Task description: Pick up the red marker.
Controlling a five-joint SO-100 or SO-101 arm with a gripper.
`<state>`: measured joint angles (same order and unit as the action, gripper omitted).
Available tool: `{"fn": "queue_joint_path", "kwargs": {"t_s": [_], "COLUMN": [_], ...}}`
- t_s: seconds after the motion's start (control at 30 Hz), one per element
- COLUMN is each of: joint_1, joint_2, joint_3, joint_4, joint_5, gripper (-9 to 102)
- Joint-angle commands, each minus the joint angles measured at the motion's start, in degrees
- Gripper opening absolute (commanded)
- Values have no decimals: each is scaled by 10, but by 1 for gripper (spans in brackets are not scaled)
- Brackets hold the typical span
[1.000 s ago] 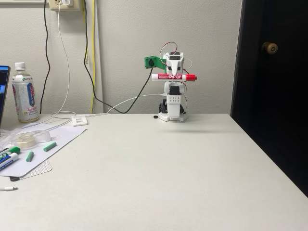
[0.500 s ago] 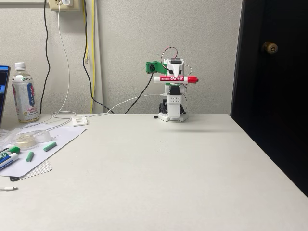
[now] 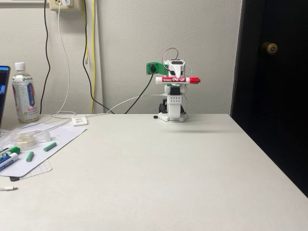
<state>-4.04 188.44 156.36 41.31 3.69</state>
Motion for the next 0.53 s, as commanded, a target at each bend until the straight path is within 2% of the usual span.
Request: {"fn": "queue_joint_path", "kwargs": {"t_s": [0.0,0.5], "joint_1": [-7,-11], "joint_2": [3,3], "joint_3": [-2,18], "joint_4": [-8,-28], "joint_5": [2,3], "gripper": [0,0]}}
